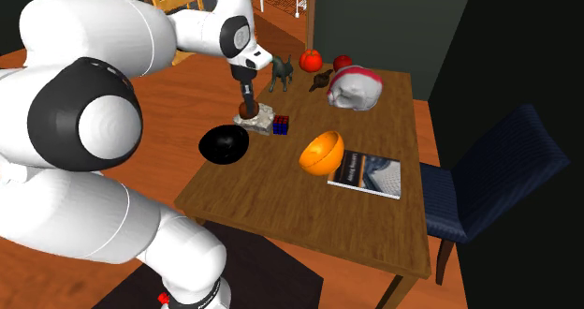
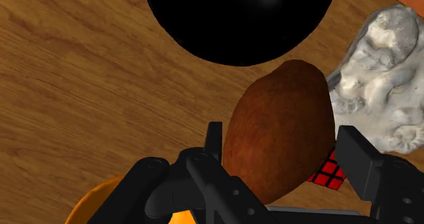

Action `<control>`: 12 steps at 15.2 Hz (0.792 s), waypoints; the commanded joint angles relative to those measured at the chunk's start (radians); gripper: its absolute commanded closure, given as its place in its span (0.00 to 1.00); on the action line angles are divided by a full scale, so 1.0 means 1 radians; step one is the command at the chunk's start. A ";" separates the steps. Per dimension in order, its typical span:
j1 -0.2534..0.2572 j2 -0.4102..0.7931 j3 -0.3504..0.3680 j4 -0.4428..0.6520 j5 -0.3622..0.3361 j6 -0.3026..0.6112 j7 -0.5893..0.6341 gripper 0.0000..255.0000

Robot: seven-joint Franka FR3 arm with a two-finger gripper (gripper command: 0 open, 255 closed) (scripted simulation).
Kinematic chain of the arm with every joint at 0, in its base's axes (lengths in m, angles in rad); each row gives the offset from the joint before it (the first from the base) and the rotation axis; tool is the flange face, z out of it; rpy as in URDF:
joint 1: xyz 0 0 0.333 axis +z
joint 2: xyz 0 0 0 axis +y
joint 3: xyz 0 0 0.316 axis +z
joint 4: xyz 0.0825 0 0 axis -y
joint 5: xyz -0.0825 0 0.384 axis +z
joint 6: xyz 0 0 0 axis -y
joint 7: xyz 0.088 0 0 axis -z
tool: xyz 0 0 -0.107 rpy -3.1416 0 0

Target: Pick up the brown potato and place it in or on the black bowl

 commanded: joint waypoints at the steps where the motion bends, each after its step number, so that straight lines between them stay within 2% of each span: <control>1: 0.018 -0.055 0.018 -0.051 0.017 -0.001 0.027 1.00; 7: 0.080 -0.177 0.089 -0.134 0.073 -0.028 0.128 1.00; 12: 0.083 -0.170 0.099 -0.196 0.079 0.040 0.126 1.00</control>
